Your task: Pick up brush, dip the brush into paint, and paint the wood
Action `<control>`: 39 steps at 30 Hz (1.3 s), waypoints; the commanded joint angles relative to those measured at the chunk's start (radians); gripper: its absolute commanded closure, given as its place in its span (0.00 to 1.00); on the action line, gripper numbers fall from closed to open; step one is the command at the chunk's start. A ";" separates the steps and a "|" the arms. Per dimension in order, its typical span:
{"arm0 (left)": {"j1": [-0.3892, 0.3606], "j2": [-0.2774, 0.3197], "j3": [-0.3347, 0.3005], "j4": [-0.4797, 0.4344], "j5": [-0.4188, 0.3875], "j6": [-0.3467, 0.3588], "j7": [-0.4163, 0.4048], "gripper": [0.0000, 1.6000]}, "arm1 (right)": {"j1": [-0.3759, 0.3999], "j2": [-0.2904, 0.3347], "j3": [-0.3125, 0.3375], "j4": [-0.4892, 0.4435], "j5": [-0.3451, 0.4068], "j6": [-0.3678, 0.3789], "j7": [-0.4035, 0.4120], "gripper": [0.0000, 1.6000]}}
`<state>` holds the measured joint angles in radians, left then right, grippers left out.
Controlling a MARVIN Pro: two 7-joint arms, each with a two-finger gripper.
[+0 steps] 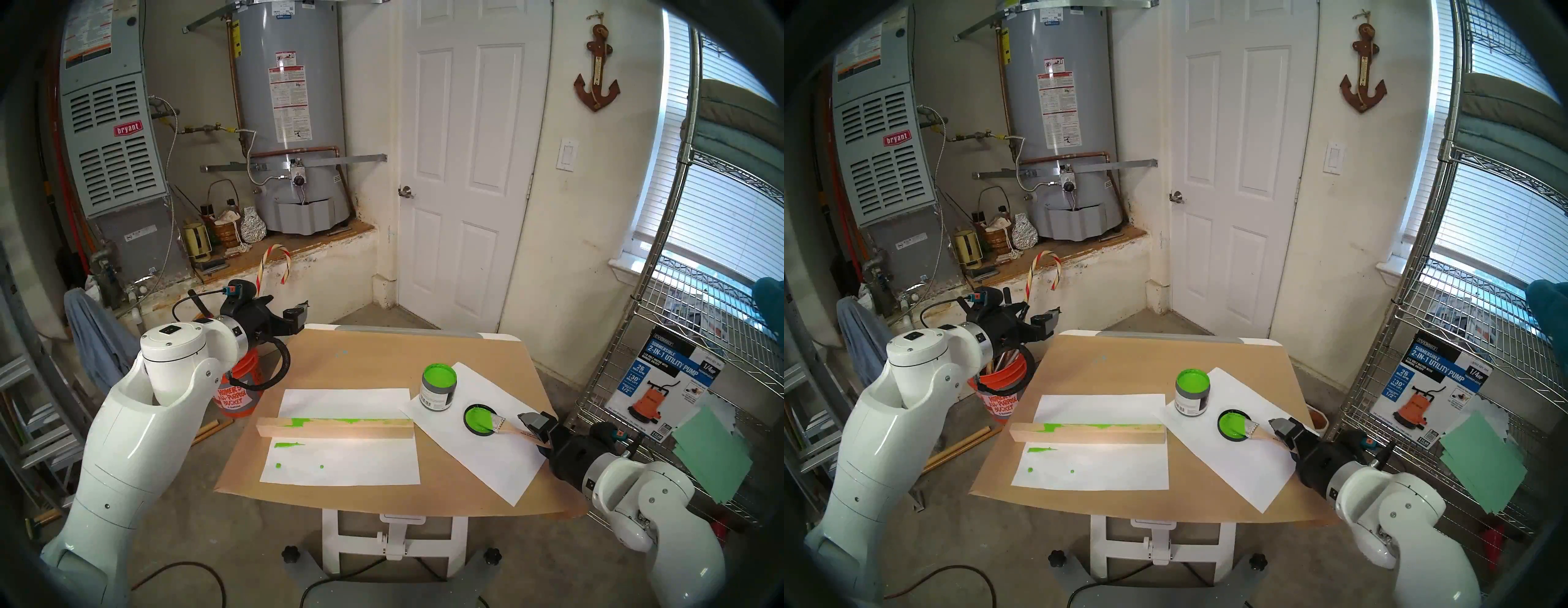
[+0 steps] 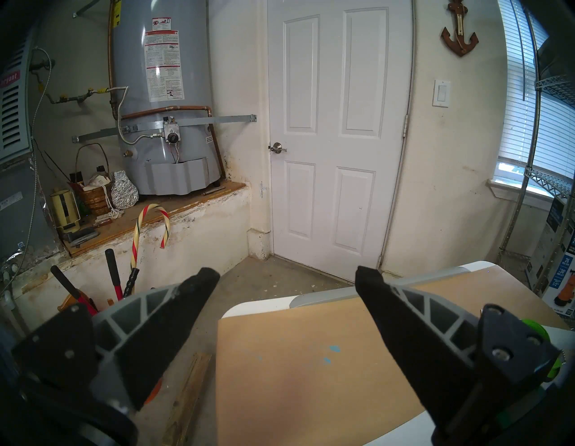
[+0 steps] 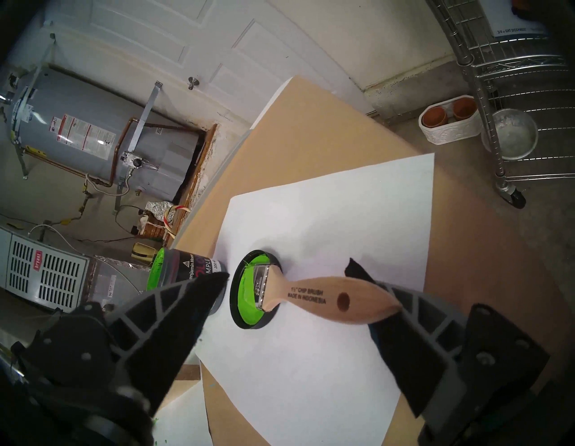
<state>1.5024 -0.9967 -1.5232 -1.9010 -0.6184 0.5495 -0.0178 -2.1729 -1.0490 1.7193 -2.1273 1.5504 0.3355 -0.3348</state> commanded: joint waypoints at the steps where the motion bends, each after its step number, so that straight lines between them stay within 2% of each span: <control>1: -0.009 0.002 -0.009 -0.017 -0.002 -0.002 0.001 0.00 | 0.001 -0.003 0.004 -0.021 0.005 -0.001 0.004 0.23; 6: -0.009 0.002 -0.009 -0.017 -0.002 -0.002 0.001 0.00 | -0.001 -0.004 0.007 -0.021 0.005 0.001 0.003 0.22; 10: -0.009 0.002 -0.009 -0.017 -0.002 -0.002 0.001 0.00 | -0.002 -0.005 0.007 -0.021 0.003 0.001 0.002 0.34; 11: -0.009 0.002 -0.009 -0.017 -0.002 -0.002 0.001 0.00 | -0.002 -0.005 0.007 -0.021 0.003 0.001 0.002 0.50; 12: -0.009 0.002 -0.009 -0.017 -0.002 -0.002 0.001 0.00 | -0.002 -0.006 0.007 -0.020 0.003 0.001 0.003 0.50; 14: -0.009 0.002 -0.009 -0.017 -0.002 -0.002 0.001 0.00 | -0.002 -0.007 0.007 -0.020 0.001 0.000 0.003 0.43; 15: -0.009 0.002 -0.009 -0.017 -0.002 -0.002 0.001 0.00 | -0.002 -0.007 0.007 -0.020 0.001 0.001 0.003 0.47; 20: -0.009 0.002 -0.009 -0.017 -0.002 -0.002 0.001 0.00 | 0.000 -0.005 0.007 -0.018 -0.001 0.003 0.005 0.50; 21: -0.009 0.002 -0.009 -0.017 -0.002 -0.002 0.001 0.00 | 0.000 -0.005 0.007 -0.018 -0.001 0.003 0.005 0.56; 24: -0.009 0.002 -0.009 -0.017 -0.002 -0.002 0.001 0.00 | 0.001 -0.004 0.005 -0.016 -0.006 0.002 0.013 0.63; 25: -0.009 0.002 -0.009 -0.017 -0.002 -0.002 0.001 0.00 | 0.001 -0.004 0.004 -0.016 -0.007 0.001 0.016 0.85; 26: -0.009 0.002 -0.009 -0.017 -0.002 -0.002 0.001 0.00 | 0.001 -0.004 0.003 -0.017 -0.009 0.000 0.019 1.00; 34: -0.009 0.002 -0.009 -0.017 -0.002 -0.002 0.001 0.00 | -0.008 -0.010 0.004 -0.023 -0.031 -0.016 0.062 1.00; 38: -0.009 0.002 -0.009 -0.017 -0.002 -0.002 0.001 0.00 | -0.020 -0.004 0.026 -0.035 -0.010 -0.004 0.101 1.00; 39: -0.009 0.002 -0.009 -0.017 -0.001 -0.002 0.001 0.00 | -0.027 -0.007 0.037 -0.038 0.000 -0.005 0.133 1.00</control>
<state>1.5024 -0.9967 -1.5232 -1.9010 -0.6184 0.5495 -0.0178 -2.1773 -1.0572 1.7254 -2.1335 1.5232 0.3240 -0.2781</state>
